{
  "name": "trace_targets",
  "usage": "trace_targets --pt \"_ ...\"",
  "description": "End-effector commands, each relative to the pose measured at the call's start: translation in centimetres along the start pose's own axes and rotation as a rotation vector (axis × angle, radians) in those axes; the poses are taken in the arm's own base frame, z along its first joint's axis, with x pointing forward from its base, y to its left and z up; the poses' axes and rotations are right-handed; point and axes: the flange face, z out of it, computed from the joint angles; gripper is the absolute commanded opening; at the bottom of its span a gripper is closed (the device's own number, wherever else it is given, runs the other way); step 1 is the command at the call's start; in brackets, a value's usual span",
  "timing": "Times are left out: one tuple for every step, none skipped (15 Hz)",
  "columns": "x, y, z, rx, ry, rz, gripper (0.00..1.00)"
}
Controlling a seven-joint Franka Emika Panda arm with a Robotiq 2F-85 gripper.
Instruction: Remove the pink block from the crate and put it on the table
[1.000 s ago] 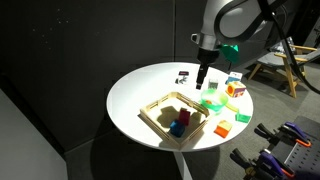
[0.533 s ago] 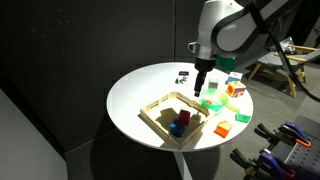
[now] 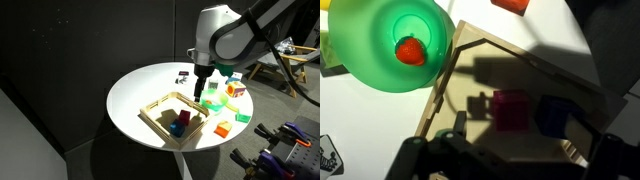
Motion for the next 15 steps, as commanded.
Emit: trace_targets --pt "0.0 0.0 0.0 0.001 -0.002 0.000 1.00" --pt "0.0 0.0 0.0 0.001 -0.002 0.000 1.00" --pt "0.0 0.0 0.0 0.001 -0.002 0.000 1.00" --pt "0.0 0.0 0.0 0.001 -0.002 0.000 1.00" --pt "0.0 0.0 0.0 0.001 -0.002 0.000 1.00" --pt "0.0 0.0 0.0 0.001 -0.002 0.000 1.00" --pt "0.0 0.0 0.0 0.001 -0.002 0.000 1.00" --pt "0.2 -0.2 0.2 0.006 -0.003 -0.003 1.00" --pt "0.4 -0.3 0.5 0.004 -0.005 -0.005 1.00" --pt "0.5 -0.4 0.7 0.004 -0.006 -0.006 1.00" --pt "0.7 -0.5 1.0 0.006 -0.009 -0.008 1.00" --pt "0.9 -0.6 1.3 0.005 -0.009 -0.008 1.00" --pt "1.1 -0.6 1.5 0.007 -0.008 -0.010 1.00" --pt "1.3 -0.6 1.6 0.010 -0.009 -0.012 1.00" --pt "1.6 -0.6 1.8 0.010 -0.005 -0.012 1.00"
